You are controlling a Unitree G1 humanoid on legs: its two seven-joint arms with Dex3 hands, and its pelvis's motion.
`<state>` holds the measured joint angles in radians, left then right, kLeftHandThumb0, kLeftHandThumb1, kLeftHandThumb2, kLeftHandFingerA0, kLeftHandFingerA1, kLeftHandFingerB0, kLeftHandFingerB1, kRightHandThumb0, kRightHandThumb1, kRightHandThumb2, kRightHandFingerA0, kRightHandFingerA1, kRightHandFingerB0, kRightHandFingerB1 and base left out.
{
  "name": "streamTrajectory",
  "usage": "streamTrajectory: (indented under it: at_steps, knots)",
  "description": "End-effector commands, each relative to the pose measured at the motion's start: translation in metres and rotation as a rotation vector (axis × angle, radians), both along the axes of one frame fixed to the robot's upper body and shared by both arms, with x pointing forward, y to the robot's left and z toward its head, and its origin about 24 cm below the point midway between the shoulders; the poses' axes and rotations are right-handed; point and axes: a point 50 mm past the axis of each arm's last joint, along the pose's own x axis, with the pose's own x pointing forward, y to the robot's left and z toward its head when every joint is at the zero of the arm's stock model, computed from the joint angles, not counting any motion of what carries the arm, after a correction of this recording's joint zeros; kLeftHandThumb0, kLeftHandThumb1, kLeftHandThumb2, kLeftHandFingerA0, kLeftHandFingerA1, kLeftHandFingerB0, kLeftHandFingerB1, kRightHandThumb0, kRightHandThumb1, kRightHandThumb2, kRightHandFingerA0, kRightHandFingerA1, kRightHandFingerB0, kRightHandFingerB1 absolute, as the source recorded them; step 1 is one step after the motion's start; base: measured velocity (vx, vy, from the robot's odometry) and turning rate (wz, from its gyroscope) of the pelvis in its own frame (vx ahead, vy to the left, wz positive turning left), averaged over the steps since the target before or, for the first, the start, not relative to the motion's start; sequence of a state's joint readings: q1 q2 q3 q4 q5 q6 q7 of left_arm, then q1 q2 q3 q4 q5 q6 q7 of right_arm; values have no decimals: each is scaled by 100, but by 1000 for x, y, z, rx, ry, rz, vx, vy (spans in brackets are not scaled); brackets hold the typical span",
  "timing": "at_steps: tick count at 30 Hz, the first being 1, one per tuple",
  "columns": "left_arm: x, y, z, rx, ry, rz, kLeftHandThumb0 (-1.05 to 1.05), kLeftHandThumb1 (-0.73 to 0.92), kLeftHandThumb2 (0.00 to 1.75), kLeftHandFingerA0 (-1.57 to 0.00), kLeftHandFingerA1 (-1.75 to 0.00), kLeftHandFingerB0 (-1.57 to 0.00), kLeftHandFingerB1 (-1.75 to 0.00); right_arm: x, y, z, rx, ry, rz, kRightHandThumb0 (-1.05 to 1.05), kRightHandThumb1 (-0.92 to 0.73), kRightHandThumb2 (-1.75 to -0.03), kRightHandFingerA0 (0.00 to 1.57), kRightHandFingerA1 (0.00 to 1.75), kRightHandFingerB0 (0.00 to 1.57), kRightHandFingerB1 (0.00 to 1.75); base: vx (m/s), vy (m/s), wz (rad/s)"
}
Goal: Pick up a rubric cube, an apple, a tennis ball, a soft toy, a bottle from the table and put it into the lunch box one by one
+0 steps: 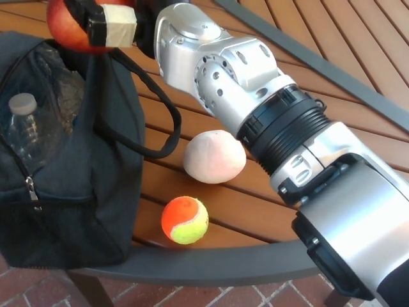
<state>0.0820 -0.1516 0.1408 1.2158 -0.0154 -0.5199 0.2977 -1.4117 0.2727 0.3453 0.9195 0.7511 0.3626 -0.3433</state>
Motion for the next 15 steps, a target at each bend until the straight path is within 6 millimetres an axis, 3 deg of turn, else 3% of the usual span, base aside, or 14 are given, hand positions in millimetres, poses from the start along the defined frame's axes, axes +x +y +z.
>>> streamTrajectory:
  at_steps: [1,6,7,15]
  knots:
    - [-6,-4,0,36,-2,-7,-12,56,103,-109,-122,-103,-111,-86,104,26,-43,-197,372,-48,-25,-158,123,159,119,144,0,0,0]
    - [-6,-4,0,50,10,-13,-13,54,107,-111,-114,-101,-107,-89,106,29,-132,-325,377,-52,-31,-157,129,154,126,141,0,0,0]
    - [-6,-4,0,55,12,-18,-12,54,107,-112,-114,-102,-107,-90,107,29,-153,-366,387,-15,-44,-123,138,133,144,135,0,0,0]
    - [-11,-8,0,21,-13,4,-13,52,108,-113,-116,-101,-107,-102,115,32,-239,-580,451,-19,-42,-121,137,133,143,135,0,0,0]
